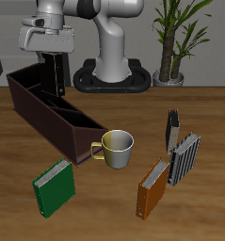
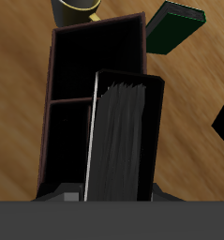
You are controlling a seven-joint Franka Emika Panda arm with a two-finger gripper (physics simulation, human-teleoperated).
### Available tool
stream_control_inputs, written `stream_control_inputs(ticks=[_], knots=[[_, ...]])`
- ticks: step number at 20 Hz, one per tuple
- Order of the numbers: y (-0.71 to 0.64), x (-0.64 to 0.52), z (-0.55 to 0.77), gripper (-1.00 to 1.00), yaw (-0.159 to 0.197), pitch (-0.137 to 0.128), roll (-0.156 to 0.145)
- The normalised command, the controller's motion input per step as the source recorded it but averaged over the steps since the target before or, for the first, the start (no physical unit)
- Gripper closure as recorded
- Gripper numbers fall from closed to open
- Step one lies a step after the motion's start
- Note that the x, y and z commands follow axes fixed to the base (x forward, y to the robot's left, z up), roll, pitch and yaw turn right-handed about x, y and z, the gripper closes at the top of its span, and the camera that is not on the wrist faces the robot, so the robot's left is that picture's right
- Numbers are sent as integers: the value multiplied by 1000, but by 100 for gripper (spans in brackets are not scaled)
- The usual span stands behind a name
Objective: Place the black book into the right desk caddy's back compartment
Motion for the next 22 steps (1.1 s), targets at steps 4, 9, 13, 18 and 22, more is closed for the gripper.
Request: stream_control_inputs(ticks=[4, 9, 13, 18, 22], knots=[[-41, 78, -78, 100, -1, 8, -8], [-102, 51, -171, 100, -33, 43, -13], [155, -54, -140, 100, -36, 30, 27], [50, -33, -53, 100, -15, 6, 21], [-81, 16, -58, 100, -27, 17, -18]])
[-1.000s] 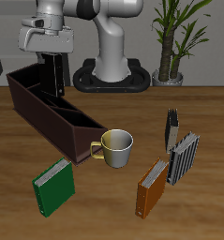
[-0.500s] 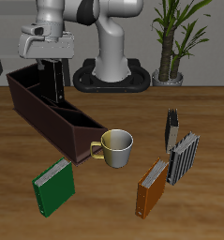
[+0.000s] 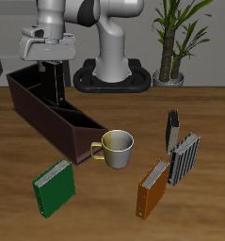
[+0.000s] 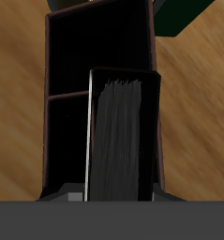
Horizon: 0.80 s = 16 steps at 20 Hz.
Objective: Place the black book into the right desk caddy's back compartment
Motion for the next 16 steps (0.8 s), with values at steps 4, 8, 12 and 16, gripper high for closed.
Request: stream_control_inputs(ticks=[4, 8, 12, 16], knots=[[-20, 36, -44, 100, -9, 13, -1], [24, 38, -15, 100, 6, -1, 7], [-69, 77, -57, 100, -10, 20, -27], [-104, 27, -101, 100, -12, 21, -34]])
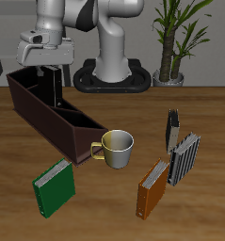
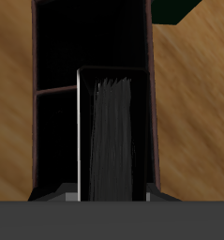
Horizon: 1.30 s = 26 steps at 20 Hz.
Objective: Place the black book into the right desk caddy's back compartment
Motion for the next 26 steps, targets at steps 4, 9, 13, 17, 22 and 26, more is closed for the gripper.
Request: stream_control_inputs(ticks=[4, 9, 13, 17, 22, 26], knots=[[-90, -25, -88, 100, -20, 35, -39], [-96, 80, -184, 100, -29, 58, -33], [-73, 116, -311, 100, -17, 102, -24], [-11, 79, -269, 100, 13, 79, -6], [-63, 23, -76, 100, -42, 48, -47], [-73, -12, 11, -100, -45, 10, -63]])
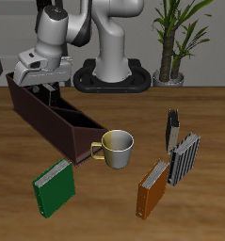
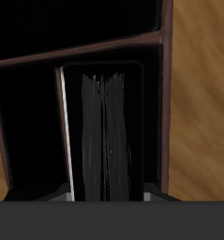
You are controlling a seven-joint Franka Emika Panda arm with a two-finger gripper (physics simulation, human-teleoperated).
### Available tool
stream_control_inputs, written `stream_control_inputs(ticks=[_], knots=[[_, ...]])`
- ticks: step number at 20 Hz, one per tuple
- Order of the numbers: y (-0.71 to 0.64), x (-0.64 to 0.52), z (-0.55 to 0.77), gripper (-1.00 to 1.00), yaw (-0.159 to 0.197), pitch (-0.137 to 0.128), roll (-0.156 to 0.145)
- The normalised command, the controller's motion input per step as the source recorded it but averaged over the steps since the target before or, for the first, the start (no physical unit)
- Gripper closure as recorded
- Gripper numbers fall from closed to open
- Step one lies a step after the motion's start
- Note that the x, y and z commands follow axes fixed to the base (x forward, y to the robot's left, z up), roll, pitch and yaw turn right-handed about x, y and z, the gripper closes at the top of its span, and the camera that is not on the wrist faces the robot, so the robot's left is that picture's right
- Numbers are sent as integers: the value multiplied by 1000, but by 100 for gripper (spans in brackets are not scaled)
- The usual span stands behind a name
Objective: Place the black book into the right desk caddy's back compartment
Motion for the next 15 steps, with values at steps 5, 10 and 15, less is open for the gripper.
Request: stream_control_inputs(ticks=[5, 10, 15], knots=[[-52, -14, 72, -100, -6, -12, -30], [-2, -1, 105, -100, -21, -9, -10], [82, -11, 226, -100, -46, -29, 2]])
